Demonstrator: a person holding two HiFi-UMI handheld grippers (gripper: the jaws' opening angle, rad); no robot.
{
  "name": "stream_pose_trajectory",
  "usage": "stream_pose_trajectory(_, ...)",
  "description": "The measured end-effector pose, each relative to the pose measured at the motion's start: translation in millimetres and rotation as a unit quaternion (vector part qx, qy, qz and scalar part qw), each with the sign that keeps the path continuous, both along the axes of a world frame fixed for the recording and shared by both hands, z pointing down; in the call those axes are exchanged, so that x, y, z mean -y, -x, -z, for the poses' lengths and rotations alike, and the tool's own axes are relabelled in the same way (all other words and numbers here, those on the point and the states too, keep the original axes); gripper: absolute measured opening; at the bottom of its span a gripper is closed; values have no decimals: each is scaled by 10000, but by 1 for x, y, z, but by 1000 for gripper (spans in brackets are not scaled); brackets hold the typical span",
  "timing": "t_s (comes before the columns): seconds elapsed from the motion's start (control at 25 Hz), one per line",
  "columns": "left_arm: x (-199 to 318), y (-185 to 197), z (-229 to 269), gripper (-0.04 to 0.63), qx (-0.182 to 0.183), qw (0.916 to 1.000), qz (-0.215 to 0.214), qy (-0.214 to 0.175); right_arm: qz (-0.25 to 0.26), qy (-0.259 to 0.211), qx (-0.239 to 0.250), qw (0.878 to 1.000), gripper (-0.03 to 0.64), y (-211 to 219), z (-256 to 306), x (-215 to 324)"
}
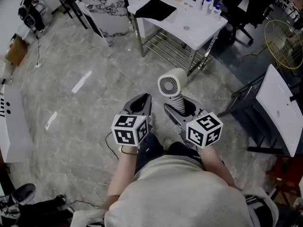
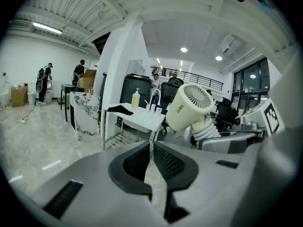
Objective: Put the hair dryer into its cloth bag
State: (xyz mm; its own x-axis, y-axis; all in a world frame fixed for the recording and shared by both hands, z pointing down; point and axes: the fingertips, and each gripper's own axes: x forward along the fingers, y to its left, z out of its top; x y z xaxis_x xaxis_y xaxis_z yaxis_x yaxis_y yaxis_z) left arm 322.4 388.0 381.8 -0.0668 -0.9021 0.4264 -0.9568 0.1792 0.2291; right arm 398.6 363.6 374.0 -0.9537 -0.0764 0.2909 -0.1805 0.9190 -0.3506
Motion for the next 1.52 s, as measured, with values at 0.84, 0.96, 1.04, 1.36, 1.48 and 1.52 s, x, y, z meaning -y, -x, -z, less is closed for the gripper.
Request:
stream_pose_trajectory(0.84, 135, 222, -7, 25, -12, 9970, -774, -5, -355, -438, 45, 9984, 229, 224, 16, 124)
stream_pose_trajectory(0.96, 150, 248, -11, 26, 26, 9950, -996, 60, -511, -374, -67, 9980, 229, 247, 7, 136)
stream_pose_trajectory(1.04, 157, 260, -13, 25, 69, 9935, -1132, 104, -618, -223, -160, 9977, 229, 256, -1, 141)
stream_pose_trajectory(1.36, 181, 294, -30, 25, -84, 9919, -1255, 181, -620, -41, -463, 9970, 229, 295, -14, 173)
stream_pose_trajectory(1.48, 197, 302, -42, 25, -190, 9899, -1385, 236, -570, 15, -430, 9974, 229, 315, -22, 193)
stream_pose_trajectory(1.52, 204, 306, -46, 25, -190, 9888, -1456, 259, -537, 21, -426, 9976, 229, 322, -24, 201)
